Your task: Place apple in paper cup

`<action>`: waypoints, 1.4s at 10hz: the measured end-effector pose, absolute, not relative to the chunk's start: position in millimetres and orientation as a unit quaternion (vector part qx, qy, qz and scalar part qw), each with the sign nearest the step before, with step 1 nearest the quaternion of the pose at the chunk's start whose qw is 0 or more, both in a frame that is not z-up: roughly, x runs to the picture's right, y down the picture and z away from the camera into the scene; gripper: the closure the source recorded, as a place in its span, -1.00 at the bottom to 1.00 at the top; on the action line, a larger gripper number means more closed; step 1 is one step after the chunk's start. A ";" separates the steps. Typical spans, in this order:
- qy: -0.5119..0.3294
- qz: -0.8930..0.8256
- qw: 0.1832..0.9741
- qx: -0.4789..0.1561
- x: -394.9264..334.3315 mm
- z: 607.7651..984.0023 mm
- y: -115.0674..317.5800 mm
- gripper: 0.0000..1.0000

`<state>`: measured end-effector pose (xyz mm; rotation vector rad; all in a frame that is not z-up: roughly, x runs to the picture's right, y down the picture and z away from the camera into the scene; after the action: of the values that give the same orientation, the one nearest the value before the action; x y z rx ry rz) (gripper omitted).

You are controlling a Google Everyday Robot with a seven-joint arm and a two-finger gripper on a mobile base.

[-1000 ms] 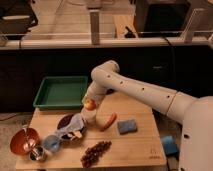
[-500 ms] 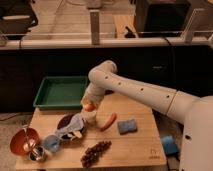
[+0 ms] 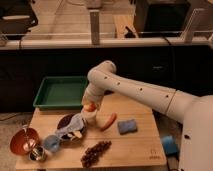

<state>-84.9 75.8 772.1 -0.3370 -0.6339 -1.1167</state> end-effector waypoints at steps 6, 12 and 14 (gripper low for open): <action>-0.288 -0.529 0.783 -0.158 -86.5 773.7 76.2 -0.60; -0.288 -0.528 0.783 -0.158 -86.6 773.7 76.1 -0.60; -0.288 -0.528 0.783 -0.158 -86.4 773.7 76.0 -0.60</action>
<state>-86.4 76.0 773.7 -0.3415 -0.6217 -1.1404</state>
